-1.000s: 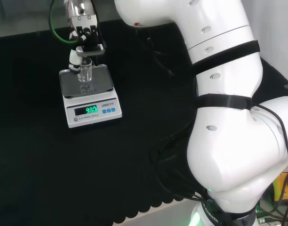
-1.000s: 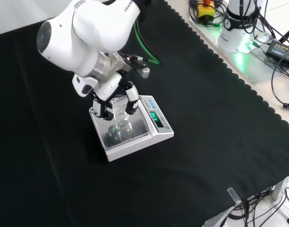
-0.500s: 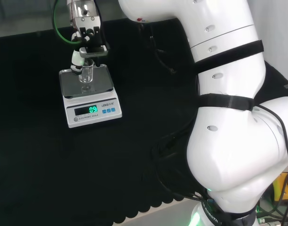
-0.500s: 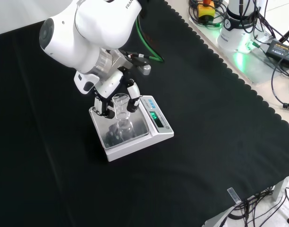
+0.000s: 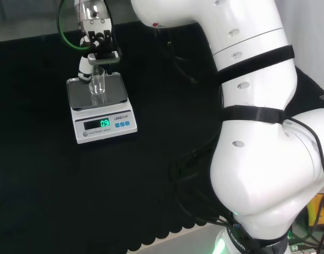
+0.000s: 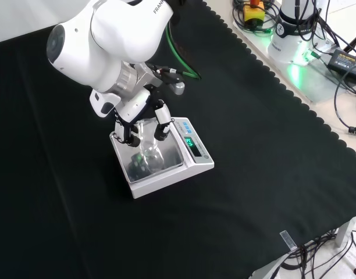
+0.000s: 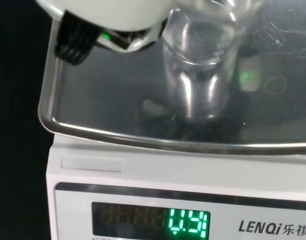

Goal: Put the beaker on the electronic balance.

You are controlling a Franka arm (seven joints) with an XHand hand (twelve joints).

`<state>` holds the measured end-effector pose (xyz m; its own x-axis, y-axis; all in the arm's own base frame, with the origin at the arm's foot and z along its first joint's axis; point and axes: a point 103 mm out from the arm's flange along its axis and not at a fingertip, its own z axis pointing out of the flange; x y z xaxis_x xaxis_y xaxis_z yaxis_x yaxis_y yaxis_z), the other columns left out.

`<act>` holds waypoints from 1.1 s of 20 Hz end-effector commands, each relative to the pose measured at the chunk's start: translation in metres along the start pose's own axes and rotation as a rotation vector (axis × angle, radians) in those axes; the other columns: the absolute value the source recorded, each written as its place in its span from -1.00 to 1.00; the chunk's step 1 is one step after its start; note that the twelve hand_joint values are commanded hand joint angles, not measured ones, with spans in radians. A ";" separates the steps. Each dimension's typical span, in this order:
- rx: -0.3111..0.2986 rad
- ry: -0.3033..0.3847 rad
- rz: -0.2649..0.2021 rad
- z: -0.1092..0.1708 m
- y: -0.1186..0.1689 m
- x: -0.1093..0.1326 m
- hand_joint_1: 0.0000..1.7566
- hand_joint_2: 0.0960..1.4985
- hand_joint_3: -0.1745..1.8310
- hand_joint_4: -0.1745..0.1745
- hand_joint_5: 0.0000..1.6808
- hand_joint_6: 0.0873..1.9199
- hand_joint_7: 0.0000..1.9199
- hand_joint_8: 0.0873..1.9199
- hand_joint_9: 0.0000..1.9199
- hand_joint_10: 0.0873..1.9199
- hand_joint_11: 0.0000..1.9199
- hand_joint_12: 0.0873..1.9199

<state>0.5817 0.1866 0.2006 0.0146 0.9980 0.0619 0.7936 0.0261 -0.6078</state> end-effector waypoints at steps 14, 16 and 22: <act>-0.036 0.089 -0.066 0.008 0.011 0.001 -0.15 -0.37 -0.27 -0.38 -0.47 -0.15 -0.48 -0.12 -0.46 -0.22 -0.29 0.28; -0.059 0.099 -0.073 0.003 0.004 -0.003 -0.21 -0.34 -0.33 -0.38 -0.51 -0.19 -0.52 -0.11 -0.56 -0.19 -0.38 0.33; -0.236 0.109 -0.066 -0.027 -0.047 -0.028 -0.29 -0.29 -0.42 -0.39 -0.57 -0.27 -0.60 -0.11 -0.69 -0.14 -0.51 0.39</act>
<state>0.5778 0.1826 0.1978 0.0138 0.9883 0.1518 0.8251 0.0745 -0.5601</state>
